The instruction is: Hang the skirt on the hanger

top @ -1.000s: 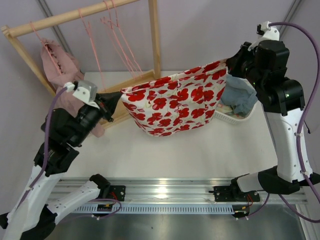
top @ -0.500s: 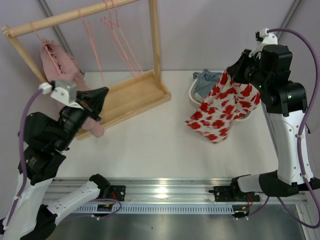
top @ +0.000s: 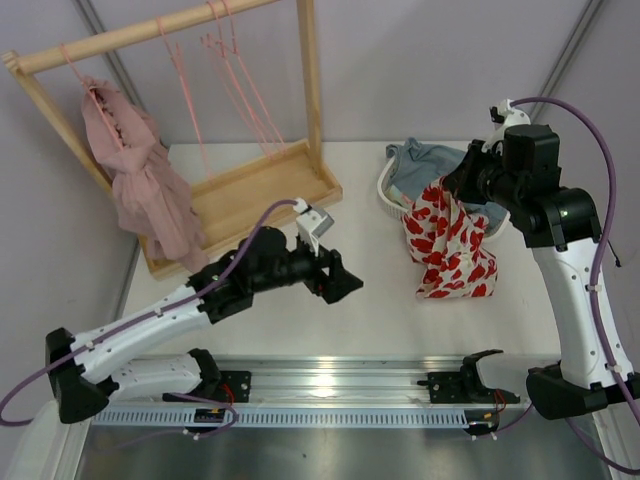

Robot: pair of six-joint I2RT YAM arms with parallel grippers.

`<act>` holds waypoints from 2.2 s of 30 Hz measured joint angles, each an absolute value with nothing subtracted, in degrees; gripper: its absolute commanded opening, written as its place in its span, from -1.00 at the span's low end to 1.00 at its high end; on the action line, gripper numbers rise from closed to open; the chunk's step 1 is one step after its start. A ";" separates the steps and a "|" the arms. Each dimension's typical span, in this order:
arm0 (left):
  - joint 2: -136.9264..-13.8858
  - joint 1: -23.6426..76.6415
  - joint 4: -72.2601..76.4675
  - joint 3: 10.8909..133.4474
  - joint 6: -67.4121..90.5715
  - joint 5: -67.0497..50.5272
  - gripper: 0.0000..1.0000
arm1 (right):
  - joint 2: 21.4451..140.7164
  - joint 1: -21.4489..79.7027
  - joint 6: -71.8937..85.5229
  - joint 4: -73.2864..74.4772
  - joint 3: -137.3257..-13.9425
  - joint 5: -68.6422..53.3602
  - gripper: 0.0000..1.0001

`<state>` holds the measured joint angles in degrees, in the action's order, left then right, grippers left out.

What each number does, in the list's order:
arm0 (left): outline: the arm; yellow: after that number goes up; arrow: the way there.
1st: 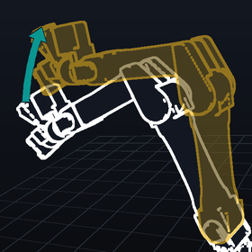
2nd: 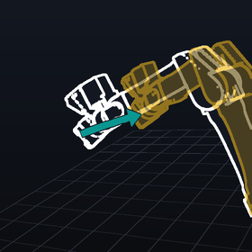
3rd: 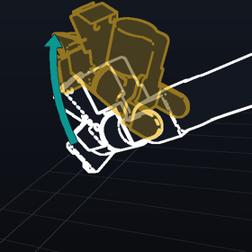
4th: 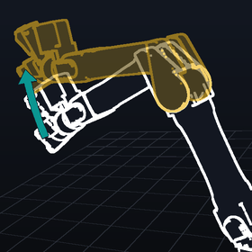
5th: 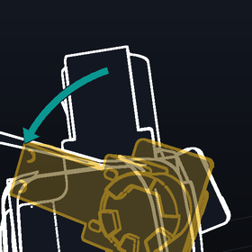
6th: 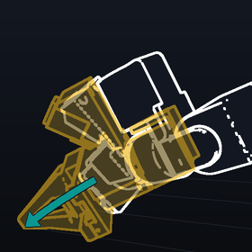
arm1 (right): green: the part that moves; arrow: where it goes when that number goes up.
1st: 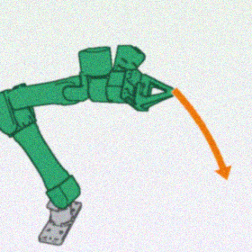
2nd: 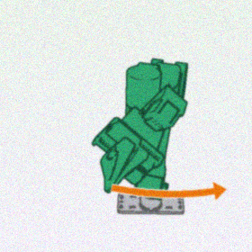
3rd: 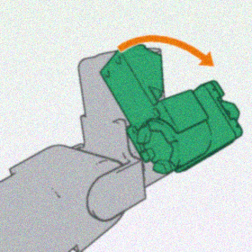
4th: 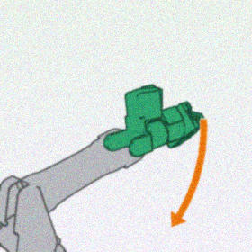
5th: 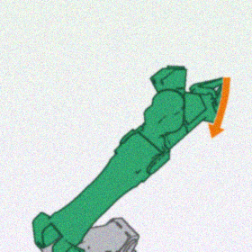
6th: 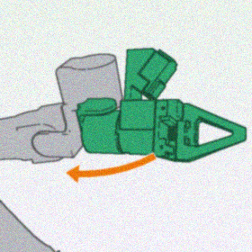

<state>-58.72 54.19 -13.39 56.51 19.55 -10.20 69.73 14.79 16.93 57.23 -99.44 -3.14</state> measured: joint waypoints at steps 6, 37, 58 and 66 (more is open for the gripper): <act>-65.36 59.88 0.16 48.82 27.97 -5.52 0.67 | 69.43 15.44 18.28 57.10 -99.48 -3.60 -1.00; -102.13 55.75 34.13 50.15 61.28 0.73 0.54 | 67.92 15.59 20.97 54.15 -98.26 -7.38 -1.00; -110.30 55.55 38.57 50.85 62.13 -5.32 0.43 | 68.36 15.59 20.97 54.17 -98.26 -7.38 -1.00; -113.03 55.59 40.82 52.84 63.26 -5.30 0.23 | 68.47 15.59 20.95 54.59 -98.35 -7.40 -1.00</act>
